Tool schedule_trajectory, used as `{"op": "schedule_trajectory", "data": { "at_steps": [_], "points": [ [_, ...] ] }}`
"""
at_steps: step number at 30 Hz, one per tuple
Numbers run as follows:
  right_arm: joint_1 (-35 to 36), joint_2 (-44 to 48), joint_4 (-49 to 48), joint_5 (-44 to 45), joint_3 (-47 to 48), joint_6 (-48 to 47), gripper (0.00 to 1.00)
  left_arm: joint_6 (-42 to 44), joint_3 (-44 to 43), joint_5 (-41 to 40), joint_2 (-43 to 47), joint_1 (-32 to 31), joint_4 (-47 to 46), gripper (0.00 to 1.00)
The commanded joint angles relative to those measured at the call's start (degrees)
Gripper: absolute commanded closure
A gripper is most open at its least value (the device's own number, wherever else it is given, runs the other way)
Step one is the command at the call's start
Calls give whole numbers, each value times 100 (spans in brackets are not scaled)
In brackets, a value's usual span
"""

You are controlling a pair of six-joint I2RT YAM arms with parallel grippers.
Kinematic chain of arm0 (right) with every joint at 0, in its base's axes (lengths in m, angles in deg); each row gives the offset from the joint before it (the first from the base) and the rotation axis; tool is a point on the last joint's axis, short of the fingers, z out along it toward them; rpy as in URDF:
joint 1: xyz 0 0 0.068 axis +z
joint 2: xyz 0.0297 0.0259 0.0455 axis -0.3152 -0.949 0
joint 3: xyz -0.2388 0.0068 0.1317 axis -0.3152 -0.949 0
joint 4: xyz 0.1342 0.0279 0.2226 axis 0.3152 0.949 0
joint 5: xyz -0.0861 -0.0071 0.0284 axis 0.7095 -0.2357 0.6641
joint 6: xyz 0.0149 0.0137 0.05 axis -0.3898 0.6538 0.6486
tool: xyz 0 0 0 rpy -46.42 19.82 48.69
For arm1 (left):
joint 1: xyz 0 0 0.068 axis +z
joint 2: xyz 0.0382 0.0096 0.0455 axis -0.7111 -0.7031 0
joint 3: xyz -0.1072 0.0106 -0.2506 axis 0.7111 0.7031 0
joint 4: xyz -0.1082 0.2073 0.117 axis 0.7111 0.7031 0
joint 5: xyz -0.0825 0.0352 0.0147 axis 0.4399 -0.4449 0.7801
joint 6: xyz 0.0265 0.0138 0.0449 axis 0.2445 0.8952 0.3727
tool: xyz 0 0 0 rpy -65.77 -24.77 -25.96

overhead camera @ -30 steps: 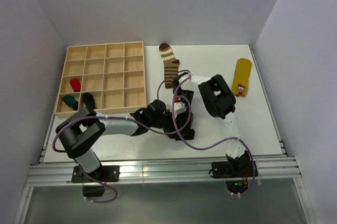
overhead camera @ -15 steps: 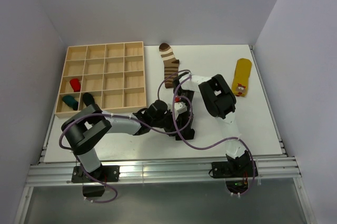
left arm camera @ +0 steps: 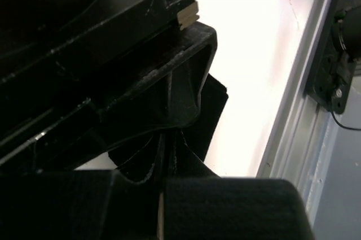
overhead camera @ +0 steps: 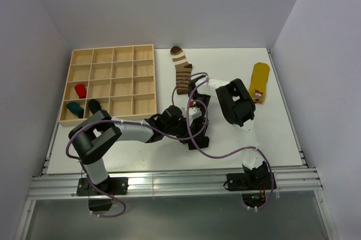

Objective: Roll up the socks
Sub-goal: Roll the sock at the center of the board.

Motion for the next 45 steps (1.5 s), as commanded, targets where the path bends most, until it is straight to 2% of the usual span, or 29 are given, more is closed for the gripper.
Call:
{"op": "schedule_trajectory", "data": {
  "at_steps": [1, 7, 11, 18, 25, 33, 37, 45],
  "points": [
    [-119, 305, -1486, 18, 56, 59, 60, -195, -39, -237, -335, -206, 366, 100],
    [-330, 665, -1608, -9, -6, 226, 57, -353, -65, -413, -415, -215, 437, 100],
    [-436, 1095, -2056, 132, -365, 428, 53, -459, -153, -492, -502, -215, 507, 100],
    [-655, 1641, -2189, 62, -674, 534, 49, -582, -162, -729, -547, -206, 621, 100],
    [-972, 1904, -2303, 106, -998, 648, 48, -696, -171, -800, -617, -153, 709, 100],
    [-1683, 3029, -3436, 27, -1780, 850, 48, -828, -65, -360, -696, 137, 630, 100],
    [-1737, 3669, -4076, 44, -2387, 850, 48, -898, -48, -44, -792, 269, 586, 100],
    [-1807, 4839, -4746, -404, -3537, 544, 45, -1065, -74, 650, -1126, 559, 542, 100]
  ]
}}
